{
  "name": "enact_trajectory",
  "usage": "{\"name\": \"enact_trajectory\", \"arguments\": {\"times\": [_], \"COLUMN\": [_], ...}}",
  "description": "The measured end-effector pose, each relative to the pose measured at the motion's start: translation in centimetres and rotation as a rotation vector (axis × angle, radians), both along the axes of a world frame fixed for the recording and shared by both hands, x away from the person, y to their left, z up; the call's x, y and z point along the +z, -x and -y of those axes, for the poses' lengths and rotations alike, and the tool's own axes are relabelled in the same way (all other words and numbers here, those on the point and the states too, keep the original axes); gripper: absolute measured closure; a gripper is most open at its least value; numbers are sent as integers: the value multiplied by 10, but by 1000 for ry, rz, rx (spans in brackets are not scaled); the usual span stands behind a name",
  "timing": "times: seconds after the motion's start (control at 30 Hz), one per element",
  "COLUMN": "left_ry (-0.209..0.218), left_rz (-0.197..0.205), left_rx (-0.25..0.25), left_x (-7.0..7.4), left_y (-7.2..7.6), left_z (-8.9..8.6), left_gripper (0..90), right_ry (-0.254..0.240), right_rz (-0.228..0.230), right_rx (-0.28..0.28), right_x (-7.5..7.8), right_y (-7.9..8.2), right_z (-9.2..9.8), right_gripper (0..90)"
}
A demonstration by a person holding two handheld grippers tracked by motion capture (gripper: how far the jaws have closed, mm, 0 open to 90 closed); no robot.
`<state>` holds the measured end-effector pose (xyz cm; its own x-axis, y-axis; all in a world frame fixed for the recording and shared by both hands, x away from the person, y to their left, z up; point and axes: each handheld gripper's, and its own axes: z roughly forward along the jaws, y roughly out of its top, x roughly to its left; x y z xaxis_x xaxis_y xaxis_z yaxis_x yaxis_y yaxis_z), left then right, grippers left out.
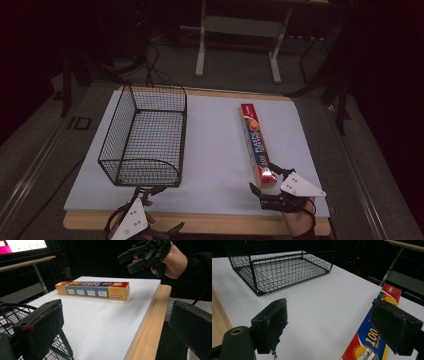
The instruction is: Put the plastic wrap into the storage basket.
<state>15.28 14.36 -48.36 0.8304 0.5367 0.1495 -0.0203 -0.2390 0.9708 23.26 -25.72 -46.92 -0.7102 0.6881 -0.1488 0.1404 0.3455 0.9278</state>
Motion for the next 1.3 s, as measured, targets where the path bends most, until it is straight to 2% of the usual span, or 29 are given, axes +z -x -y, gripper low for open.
{"name": "enact_trajectory", "arguments": {"times": [0.17,0.27,0.33,0.5,0.7,0.97,1.13,1.3], "left_ry": [1,-4,-4,-4,-4,-10,-8,-10], "left_rz": [-4,0,-1,0,0,2,0,0], "left_rx": [1,0,0,-5,-6,-12,-12,-12], "left_x": [0,0,0,0,0,0,0,0], "left_y": [-1,0,0,0,1,1,1,0], "left_z": [0,1,1,1,2,3,2,3], "left_gripper": [2,2,2,2,2,2,2,2], "right_ry": [-6,-20,-20,33,21,47,76,75], "right_rz": [-19,-55,-55,-28,-21,13,15,17], "right_rx": [3,12,15,24,31,11,1,-8], "right_x": [3,5,6,9,14,21,23,25], "right_y": [1,1,2,4,2,-1,-10,-22], "right_z": [1,1,1,-7,-11,-18,-23,-23], "right_gripper": [142,142,140,137,138,139,141,141]}}
